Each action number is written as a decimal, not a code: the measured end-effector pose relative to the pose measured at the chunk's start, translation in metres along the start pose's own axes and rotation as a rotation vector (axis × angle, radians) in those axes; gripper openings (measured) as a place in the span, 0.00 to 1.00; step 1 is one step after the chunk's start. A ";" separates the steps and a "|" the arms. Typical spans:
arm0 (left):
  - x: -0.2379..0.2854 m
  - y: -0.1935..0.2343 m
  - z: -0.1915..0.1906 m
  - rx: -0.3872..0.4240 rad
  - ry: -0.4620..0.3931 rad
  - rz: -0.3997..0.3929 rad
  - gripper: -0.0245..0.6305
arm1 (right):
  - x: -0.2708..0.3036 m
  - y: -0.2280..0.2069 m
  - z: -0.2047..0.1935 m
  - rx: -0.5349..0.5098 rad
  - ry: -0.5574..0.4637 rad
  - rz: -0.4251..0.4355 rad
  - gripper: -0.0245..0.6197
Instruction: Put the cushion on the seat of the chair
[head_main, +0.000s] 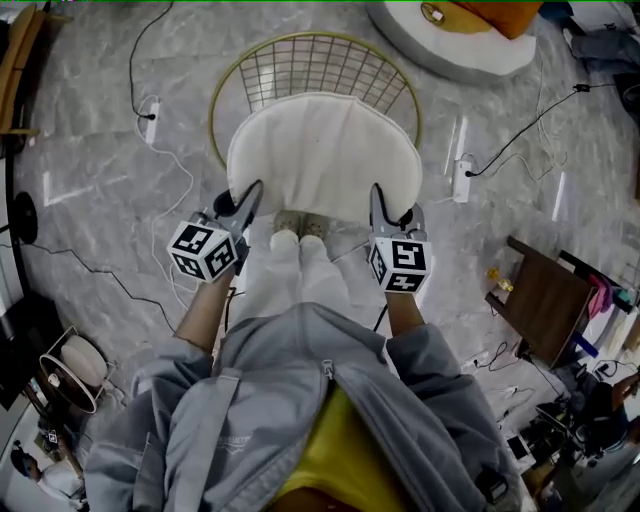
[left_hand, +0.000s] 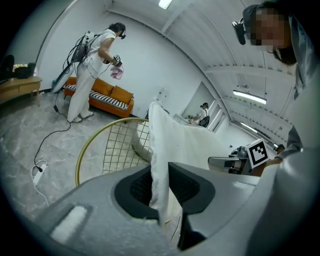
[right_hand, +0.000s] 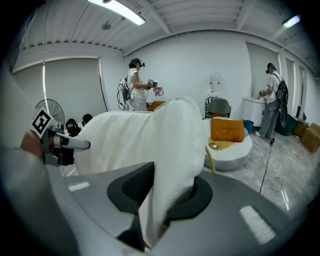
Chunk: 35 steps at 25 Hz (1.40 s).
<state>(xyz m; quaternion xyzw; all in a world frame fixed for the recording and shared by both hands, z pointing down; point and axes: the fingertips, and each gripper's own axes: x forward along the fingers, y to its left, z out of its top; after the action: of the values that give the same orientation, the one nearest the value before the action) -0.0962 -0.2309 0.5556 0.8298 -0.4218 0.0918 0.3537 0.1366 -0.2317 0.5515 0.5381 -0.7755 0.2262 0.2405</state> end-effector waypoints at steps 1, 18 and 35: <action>0.002 0.006 -0.004 -0.008 0.013 0.000 0.14 | 0.007 0.000 -0.005 0.004 0.014 0.004 0.17; 0.059 0.074 -0.108 -0.187 0.236 0.045 0.14 | 0.094 -0.016 -0.122 0.148 0.285 0.052 0.18; 0.100 0.127 -0.161 -0.266 0.319 0.054 0.15 | 0.157 -0.032 -0.175 0.094 0.398 0.076 0.23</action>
<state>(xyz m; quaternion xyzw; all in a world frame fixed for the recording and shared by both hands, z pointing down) -0.1073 -0.2375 0.7834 0.7391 -0.3908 0.1749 0.5201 0.1415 -0.2494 0.7880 0.4637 -0.7210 0.3729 0.3550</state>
